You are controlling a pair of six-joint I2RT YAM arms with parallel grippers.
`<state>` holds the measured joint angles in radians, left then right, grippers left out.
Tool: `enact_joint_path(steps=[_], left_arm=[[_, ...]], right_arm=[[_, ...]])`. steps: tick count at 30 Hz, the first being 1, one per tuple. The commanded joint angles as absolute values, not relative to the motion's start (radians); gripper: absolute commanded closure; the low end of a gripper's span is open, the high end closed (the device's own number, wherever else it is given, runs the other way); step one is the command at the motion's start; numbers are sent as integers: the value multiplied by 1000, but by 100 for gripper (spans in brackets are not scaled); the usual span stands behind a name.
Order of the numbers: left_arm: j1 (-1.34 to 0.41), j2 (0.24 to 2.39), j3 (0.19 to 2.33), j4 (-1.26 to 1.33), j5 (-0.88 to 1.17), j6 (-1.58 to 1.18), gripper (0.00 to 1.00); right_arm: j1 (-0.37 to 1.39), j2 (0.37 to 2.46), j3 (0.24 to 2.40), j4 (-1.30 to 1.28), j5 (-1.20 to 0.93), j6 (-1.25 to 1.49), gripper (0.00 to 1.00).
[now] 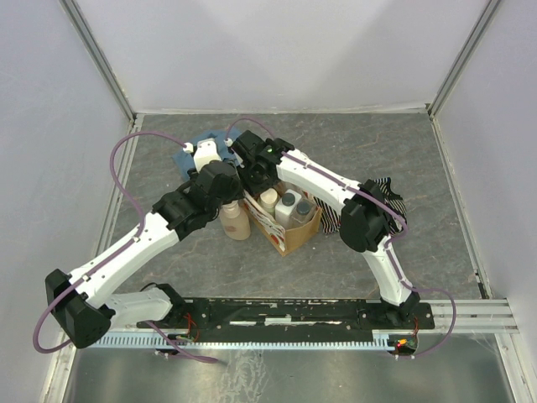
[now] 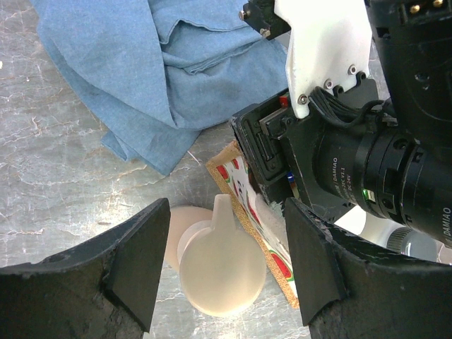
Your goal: Take the personal care products out of the canvas bag
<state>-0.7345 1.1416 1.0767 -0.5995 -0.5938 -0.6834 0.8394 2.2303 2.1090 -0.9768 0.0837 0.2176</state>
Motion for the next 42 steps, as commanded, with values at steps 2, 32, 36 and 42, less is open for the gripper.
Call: enact_joint_path(steps=[2,32,36,42], left_arm=[[-735,1108,1087,-591,-615,-712,27],[-735,1106,1121,-602,-615,-683,27],[-735,1108,1124,-597,-617,-678,27],[-735,1113,1114,-586,-613,-686,27]], right_arm=[[839,2167,2128,-895,127,245,21],[835,1889,2305,-1005,230,232,73],[835,1817,2344,-1078,240,231,73],[838,1663,2265,-1162,160,269,75]])
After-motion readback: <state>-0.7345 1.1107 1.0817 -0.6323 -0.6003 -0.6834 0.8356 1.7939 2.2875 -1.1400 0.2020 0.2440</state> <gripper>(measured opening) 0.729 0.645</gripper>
